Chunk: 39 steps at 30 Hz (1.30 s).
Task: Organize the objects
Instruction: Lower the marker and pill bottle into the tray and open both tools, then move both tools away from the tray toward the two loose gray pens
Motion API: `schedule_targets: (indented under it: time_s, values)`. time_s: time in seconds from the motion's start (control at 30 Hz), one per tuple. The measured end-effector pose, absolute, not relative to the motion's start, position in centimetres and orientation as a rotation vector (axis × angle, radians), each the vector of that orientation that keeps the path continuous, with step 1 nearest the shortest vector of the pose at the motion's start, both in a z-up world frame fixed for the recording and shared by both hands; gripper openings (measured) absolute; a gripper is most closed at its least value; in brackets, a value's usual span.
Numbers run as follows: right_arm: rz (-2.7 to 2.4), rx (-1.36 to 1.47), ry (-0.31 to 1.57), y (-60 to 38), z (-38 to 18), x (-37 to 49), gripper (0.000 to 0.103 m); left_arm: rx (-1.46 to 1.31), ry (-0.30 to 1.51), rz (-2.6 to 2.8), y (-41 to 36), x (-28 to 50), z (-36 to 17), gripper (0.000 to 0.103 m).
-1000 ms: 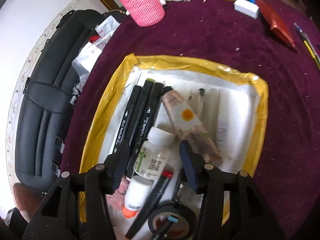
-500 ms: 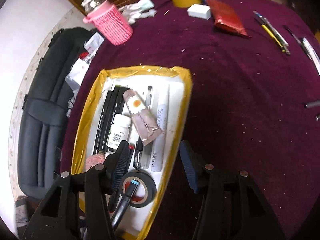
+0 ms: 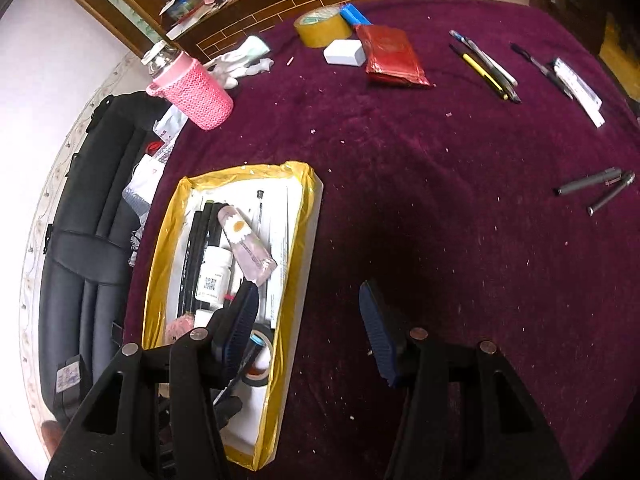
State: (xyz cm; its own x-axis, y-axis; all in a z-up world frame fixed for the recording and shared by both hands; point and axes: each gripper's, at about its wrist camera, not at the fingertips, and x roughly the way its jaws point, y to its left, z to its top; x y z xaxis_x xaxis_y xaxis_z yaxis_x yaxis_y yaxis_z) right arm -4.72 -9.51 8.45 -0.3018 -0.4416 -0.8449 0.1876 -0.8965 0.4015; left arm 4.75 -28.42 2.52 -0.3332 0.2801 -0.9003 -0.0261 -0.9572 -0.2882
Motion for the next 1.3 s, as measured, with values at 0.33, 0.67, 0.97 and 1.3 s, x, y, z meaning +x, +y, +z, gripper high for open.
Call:
schedule_targets:
  time_s: [0.33, 0.67, 0.97, 1.3]
  values:
    - [-2.234, 1.592, -0.348, -7.9, 7.6, -3.3, 0.052, -1.581, -0.181, 2.573, -27.0, 6.5, 7.7, 0.058]
    - [-2.210, 1.581, -0.384, -4.7, 7.3, -3.0, 0.052, -1.551, 0.173, 2.731, -22.7, 6.9, 11.2, 0.058]
    - [-2.221, 1.587, -0.410, 1.8, 7.2, -4.0, 0.052, -1.573, 0.257, 2.732, -15.9, 6.2, 11.7, 0.058]
    - [-2.240, 1.656, -0.509, 10.9, 5.3, -5.4, 0.052, -1.613, 0.298, 2.667, -8.7, 4.6, 10.6, 0.058]
